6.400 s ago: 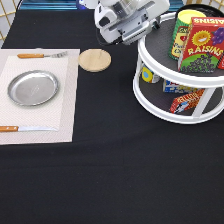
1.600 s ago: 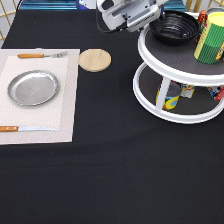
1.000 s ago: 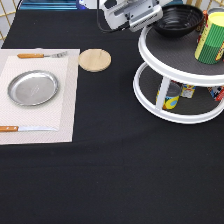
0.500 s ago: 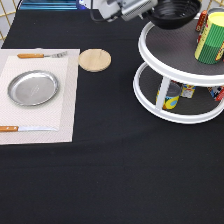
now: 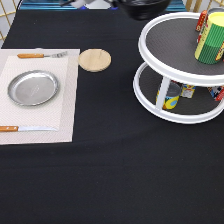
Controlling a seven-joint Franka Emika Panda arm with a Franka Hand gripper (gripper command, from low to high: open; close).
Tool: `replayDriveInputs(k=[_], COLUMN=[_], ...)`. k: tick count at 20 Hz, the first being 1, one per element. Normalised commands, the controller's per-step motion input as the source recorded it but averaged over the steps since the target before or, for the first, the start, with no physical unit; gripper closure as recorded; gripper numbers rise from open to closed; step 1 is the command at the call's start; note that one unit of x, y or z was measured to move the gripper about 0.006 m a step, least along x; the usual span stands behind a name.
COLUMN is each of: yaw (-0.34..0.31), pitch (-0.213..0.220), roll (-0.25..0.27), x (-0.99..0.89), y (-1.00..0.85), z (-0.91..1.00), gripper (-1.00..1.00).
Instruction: Pick up the bowl from the lazy Susan and put bowl on the plate
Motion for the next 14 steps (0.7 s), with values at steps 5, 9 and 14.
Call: replayDriveInputs(k=[5,9,14], yaw=[0.0,-0.068,-0.166], pitch=[-0.029,-0.044,-0.063], roll=[0.0,0.0,-0.001], x=[0.21,0.17,0.08], y=[-1.0,-0.82,-0.54], z=[0.15,0.07,0.01], gripper=[1.0,1.0,1.0])
